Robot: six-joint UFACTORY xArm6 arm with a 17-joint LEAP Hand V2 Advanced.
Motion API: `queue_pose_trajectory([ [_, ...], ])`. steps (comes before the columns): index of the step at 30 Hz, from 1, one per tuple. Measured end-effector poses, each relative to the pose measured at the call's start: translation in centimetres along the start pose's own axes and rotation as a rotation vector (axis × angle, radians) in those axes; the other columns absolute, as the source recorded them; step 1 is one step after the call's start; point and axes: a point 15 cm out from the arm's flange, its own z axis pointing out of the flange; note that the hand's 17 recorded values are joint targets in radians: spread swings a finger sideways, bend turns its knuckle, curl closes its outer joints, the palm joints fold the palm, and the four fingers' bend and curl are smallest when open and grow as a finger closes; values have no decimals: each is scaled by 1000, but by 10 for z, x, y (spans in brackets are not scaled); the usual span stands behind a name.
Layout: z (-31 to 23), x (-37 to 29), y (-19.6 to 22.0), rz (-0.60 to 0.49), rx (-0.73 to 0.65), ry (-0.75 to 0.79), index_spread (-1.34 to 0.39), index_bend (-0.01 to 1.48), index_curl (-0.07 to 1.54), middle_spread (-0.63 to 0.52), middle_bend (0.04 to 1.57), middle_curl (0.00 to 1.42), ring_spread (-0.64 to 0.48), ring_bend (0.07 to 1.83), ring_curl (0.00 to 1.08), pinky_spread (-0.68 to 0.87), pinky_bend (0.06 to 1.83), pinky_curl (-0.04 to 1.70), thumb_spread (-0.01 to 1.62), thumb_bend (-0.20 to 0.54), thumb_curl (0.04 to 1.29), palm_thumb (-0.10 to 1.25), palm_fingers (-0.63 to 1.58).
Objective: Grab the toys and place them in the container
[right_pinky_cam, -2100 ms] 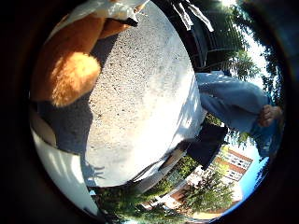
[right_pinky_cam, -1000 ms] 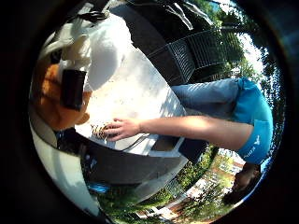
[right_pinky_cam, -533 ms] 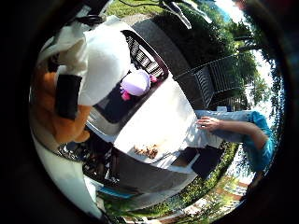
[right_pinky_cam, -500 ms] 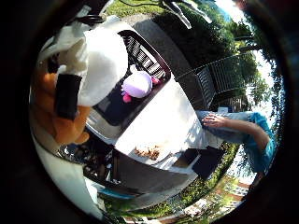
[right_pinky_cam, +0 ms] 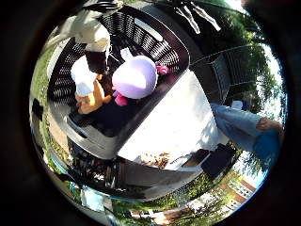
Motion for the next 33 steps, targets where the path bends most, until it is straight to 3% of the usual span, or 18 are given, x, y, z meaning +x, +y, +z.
queue_pose_trajectory([
  [7,-91,40,103,28,-12,-27,-479,121,422,40,156,368,285,497,338,475,798,560,1098,-34,490,759,-101],
  [11,-95,88,182,97,-86,-4,-436,139,365,46,163,344,284,466,326,481,718,502,1106,-32,461,745,-77],
  [14,-74,132,240,171,-147,27,-404,146,340,49,168,336,283,445,320,480,681,474,1111,-30,447,741,-56],
  [19,-17,195,299,248,-176,91,-333,151,308,61,179,332,280,415,313,480,647,434,1114,-28,431,742,-14],
  [22,34,223,321,262,-198,106,-301,155,296,67,182,331,278,406,311,480,637,418,1115,-30,424,738,2],
  [27,130,232,351,299,-270,-7,-254,159,280,74,180,331,279,393,311,480,629,393,1116,-28,415,737,19],
  [33,184,247,362,324,-301,15,-212,159,266,82,180,330,281,388,312,479,621,368,1114,-27,409,741,39],
])
